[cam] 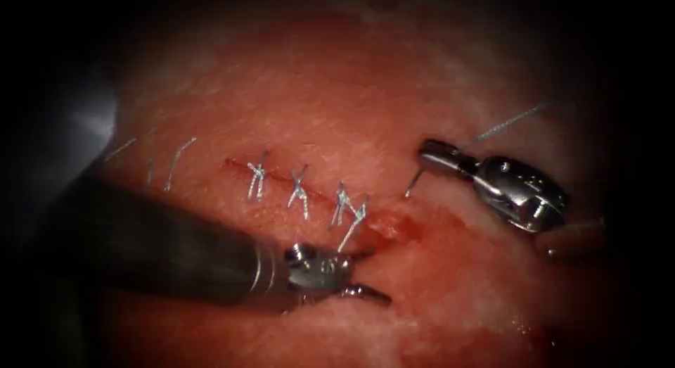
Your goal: Wound Closure
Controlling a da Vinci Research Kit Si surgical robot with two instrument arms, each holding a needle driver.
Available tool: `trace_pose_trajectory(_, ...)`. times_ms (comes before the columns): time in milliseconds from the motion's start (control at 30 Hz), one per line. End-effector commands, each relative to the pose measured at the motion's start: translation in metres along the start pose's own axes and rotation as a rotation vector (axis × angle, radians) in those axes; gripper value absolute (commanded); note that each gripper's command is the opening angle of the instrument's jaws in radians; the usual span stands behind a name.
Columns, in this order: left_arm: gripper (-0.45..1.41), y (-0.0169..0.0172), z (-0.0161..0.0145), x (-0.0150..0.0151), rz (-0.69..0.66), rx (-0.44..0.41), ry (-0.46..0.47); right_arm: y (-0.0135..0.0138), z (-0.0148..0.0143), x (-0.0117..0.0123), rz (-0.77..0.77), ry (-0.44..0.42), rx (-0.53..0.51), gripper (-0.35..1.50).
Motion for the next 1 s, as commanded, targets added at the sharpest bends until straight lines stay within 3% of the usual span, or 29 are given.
trace_pose_trajectory(33,0.54,0.0010,0.0006,-0.0009,-0.003,-0.005,-0.006,-0.0013,0.0006,-0.0016,0.027,-0.019,0.022,-0.35)
trace_pose_trajectory(233,0.54,0.0007,0.0002,-0.0013,-0.005,-0.010,-0.015,-0.0032,0.0009,-0.0035,0.106,-0.086,0.092,-0.35)
trace_pose_trajectory(633,0.54,0.0007,-0.0007,-0.0020,0.043,-0.021,-0.046,-0.0066,0.0024,-0.0063,0.230,-0.131,0.211,-0.35)
trace_pose_trajectory(767,0.56,0.0006,-0.0020,-0.0030,0.070,-0.037,-0.072,-0.0081,0.0032,-0.0075,0.306,-0.172,0.301,-0.35)
trace_pose_trajectory(833,0.56,0.0007,-0.0020,-0.0031,0.071,-0.038,-0.081,-0.0078,0.0031,-0.0070,0.297,-0.158,0.265,-0.35)
trace_pose_trajectory(867,0.56,0.0007,-0.0020,-0.0032,0.071,-0.037,-0.081,-0.0076,0.0031,-0.0067,0.253,-0.138,0.235,0.15)
trace_pose_trajectory(900,0.56,0.0008,-0.0019,-0.0033,0.071,-0.039,-0.083,-0.0069,0.0031,-0.0060,0.174,-0.101,0.163,0.84)
trace_pose_trajectory(933,0.56,0.0008,-0.0018,-0.0033,0.072,-0.039,-0.083,-0.0065,0.0030,-0.0055,0.127,-0.082,0.115,1.08)
trace_pose_trajectory(1000,0.56,0.0008,-0.0018,-0.0033,0.072,-0.042,-0.083,-0.0055,0.0027,-0.0046,0.053,-0.043,0.036,1.28)
